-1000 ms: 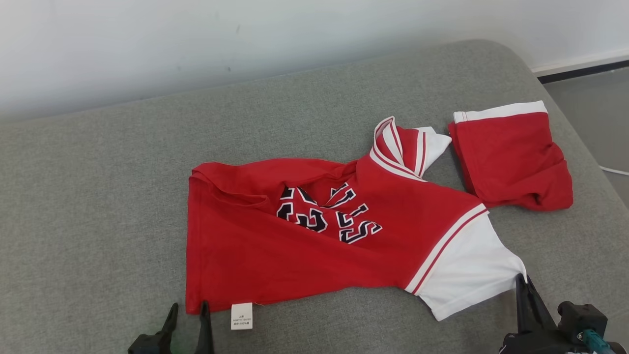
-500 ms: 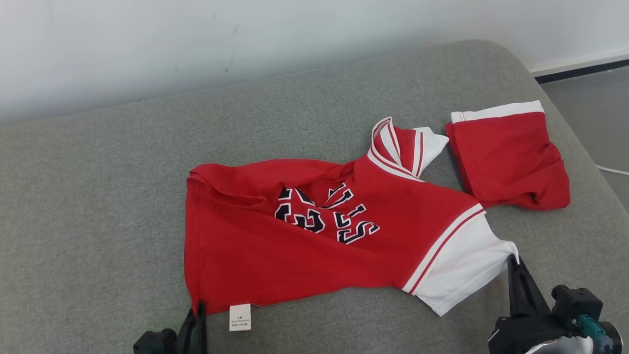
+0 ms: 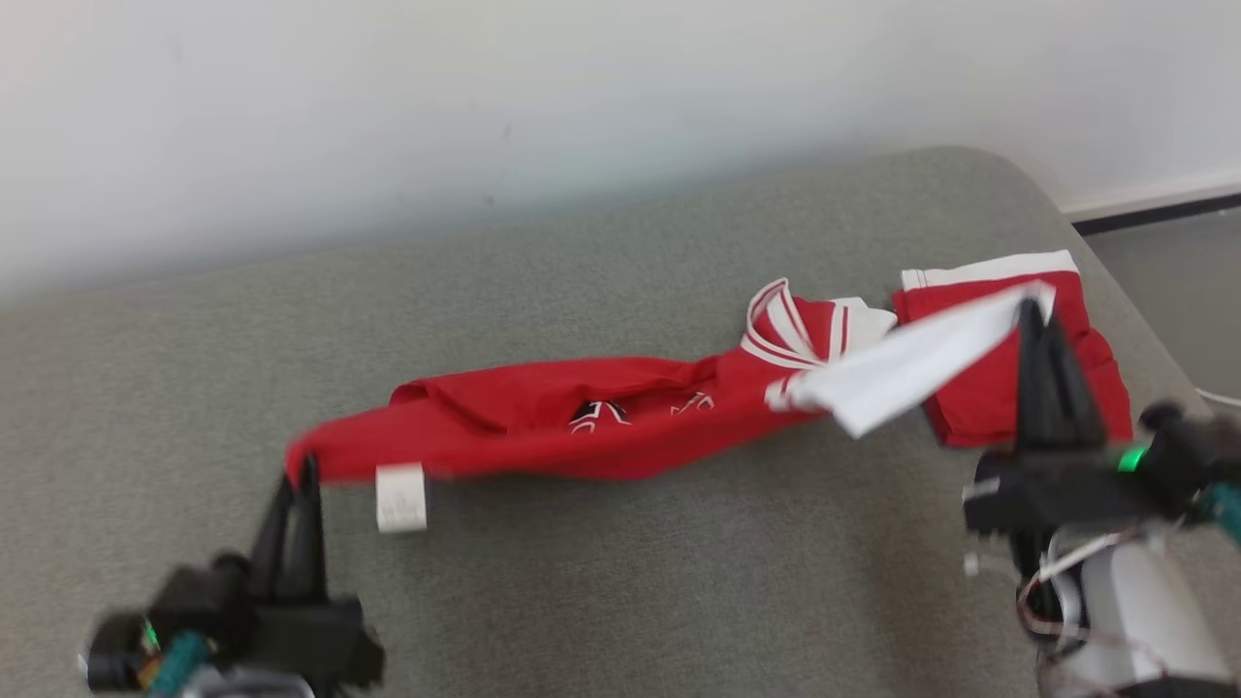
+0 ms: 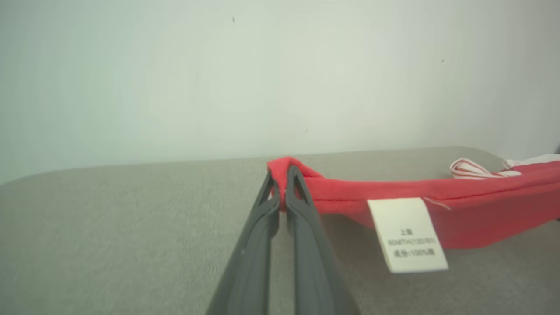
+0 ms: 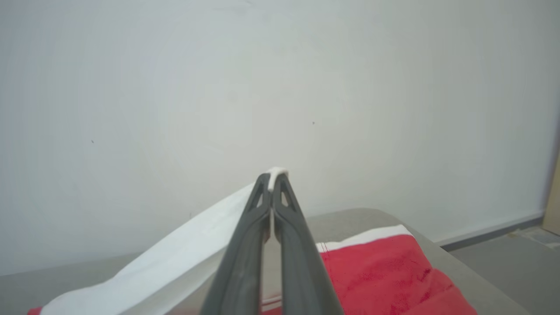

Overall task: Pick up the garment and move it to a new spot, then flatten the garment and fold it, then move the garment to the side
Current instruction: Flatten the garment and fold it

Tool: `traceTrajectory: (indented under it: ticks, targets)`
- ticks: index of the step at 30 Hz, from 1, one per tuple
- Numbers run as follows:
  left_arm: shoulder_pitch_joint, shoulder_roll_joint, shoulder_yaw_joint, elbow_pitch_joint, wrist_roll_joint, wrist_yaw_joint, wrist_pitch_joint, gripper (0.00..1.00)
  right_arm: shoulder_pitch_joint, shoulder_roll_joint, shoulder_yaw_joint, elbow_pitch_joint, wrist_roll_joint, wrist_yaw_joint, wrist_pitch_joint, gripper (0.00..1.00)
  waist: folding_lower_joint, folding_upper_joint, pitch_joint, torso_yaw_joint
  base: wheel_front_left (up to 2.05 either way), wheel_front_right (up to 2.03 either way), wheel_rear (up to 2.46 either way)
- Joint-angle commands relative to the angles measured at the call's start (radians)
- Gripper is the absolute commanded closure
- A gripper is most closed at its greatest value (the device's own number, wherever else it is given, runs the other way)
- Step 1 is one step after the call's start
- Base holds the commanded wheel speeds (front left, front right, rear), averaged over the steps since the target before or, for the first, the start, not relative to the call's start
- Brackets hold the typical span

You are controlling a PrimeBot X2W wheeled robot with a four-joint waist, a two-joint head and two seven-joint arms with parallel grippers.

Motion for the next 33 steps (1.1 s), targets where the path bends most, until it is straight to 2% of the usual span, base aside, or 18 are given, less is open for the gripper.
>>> traceTrajectory:
  ticks: [1,7,11,16,24,29,33]
  targets:
    - [-0.042,0.017,0.008,-0.029,0.021,-0.008,-0.003,1.00,-0.042,-0.013,0.004,-0.019,0.018,-0.003,0.000,1.00,0.0001,0.0000,-0.035,0.031,0.00,0.00,0.00]
    - [-0.239,0.148,0.025,-0.073,0.076,-0.035,-0.003,1.00,-0.246,-0.079,0.061,-0.044,0.031,-0.003,0.000,1.00,0.0001,0.0000,-0.065,0.072,0.00,0.00,0.00]
    - [-0.412,0.252,0.003,-0.022,0.089,-0.045,-0.003,1.00,-0.392,-0.119,0.091,-0.031,0.036,-0.003,0.000,1.00,0.0001,0.0000,-0.078,0.096,0.00,0.00,0.00]
    - [-0.603,0.340,-0.049,0.032,0.107,-0.047,0.040,1.00,-0.557,-0.166,0.111,0.010,0.028,-0.003,0.000,1.00,0.0001,0.0000,-0.078,0.122,0.00,0.00,0.00]
    - [-0.776,0.387,-0.079,0.097,0.097,-0.048,0.094,1.00,-0.731,-0.241,0.184,0.093,-0.009,-0.003,0.000,1.00,0.0001,0.0000,0.004,0.150,0.00,0.00,0.00]
    - [-0.866,0.381,-0.093,0.150,0.103,-0.036,0.114,1.00,-0.877,-0.300,0.238,0.179,-0.028,-0.003,0.000,1.00,0.0001,0.0000,0.177,0.173,0.00,0.00,0.00]
    - [-0.979,0.377,-0.109,0.187,0.131,-0.014,0.103,1.00,-1.042,-0.363,0.244,0.266,-0.076,-0.003,0.001,1.00,0.0001,0.0000,0.324,0.191,0.00,0.00,0.00]
